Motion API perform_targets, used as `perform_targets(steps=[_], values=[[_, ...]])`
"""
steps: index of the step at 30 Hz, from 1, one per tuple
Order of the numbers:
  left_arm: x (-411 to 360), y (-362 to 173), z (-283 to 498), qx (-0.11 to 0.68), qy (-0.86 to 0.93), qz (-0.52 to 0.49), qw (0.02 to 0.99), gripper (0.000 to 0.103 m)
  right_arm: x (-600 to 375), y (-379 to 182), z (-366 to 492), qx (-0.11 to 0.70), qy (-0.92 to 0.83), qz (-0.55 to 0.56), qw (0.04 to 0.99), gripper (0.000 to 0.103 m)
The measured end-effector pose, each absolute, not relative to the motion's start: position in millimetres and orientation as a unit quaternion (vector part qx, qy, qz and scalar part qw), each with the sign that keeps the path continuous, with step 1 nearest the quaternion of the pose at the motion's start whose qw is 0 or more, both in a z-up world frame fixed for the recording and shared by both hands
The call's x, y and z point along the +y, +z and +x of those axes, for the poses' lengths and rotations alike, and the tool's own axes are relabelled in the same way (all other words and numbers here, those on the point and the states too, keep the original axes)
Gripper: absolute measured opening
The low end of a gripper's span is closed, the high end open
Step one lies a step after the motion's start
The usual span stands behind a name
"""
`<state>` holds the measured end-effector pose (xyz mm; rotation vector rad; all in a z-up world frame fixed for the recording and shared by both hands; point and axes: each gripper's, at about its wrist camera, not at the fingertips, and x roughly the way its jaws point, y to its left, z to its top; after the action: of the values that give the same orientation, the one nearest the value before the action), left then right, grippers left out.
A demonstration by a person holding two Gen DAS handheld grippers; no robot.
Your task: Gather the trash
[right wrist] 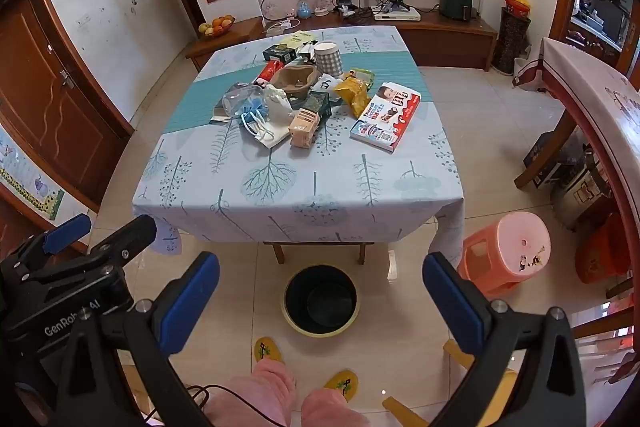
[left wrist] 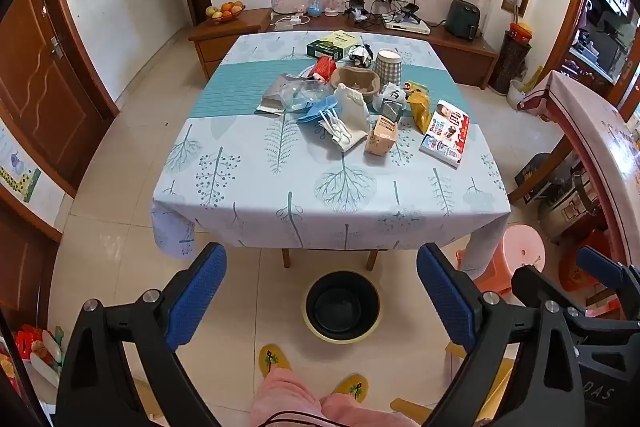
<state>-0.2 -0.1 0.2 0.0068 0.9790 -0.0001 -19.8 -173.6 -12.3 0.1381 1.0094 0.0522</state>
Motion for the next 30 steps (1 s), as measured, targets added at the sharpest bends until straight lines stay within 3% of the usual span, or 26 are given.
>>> perform_targets(steps=[20,30], values=[[2.7,-0.1,-1.3,0.473,-0.002,0.003,0.881,0.093,-173.3,-7.8,-25.3,0.478,0.028,0.066,0.875,0.102],[7.8,-3.3,-10.4,0.474,-0.004,0.004,0.881,0.088,-174.1,-9.8,-24.1,0.48,0.028,0.067,0.874,0.102]])
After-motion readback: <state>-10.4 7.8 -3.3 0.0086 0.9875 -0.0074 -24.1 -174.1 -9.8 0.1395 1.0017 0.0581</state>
